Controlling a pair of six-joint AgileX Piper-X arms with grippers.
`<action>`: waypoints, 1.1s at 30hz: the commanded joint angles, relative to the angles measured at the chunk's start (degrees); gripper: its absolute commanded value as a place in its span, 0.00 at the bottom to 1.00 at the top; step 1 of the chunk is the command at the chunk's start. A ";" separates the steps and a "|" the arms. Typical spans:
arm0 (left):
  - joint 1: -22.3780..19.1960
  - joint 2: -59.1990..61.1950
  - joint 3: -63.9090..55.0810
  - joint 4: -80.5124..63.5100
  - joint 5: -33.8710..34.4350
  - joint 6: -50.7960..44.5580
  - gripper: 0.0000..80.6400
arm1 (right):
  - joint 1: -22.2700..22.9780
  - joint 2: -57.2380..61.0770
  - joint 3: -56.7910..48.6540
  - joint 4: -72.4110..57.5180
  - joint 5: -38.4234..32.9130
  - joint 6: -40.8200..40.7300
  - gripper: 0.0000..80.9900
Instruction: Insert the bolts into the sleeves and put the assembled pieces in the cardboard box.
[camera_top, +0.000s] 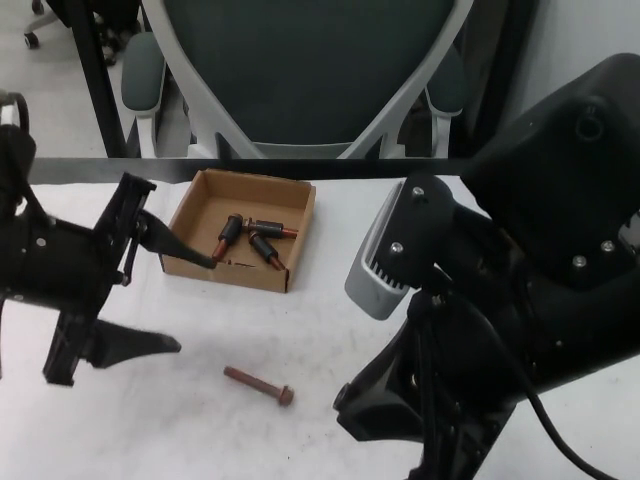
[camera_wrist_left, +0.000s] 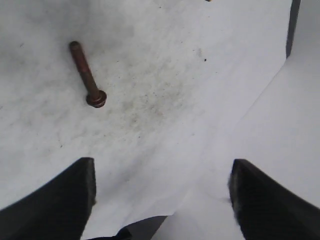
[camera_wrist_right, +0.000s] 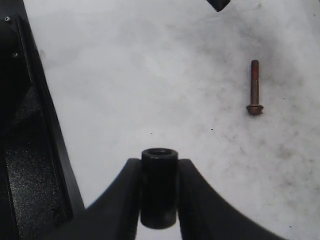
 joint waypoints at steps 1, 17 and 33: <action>-0.14 -0.64 -0.18 -2.01 0.96 4.62 0.84 | 0.52 -0.69 0.11 0.61 -0.86 0.08 0.00; -6.59 -0.64 -0.50 -2.50 -7.07 58.84 0.84 | 0.66 -0.69 0.11 3.57 -0.86 2.65 0.00; -15.78 9.17 -6.77 3.74 -27.77 80.34 0.56 | 0.66 -2.60 0.11 3.70 -1.88 0.21 0.00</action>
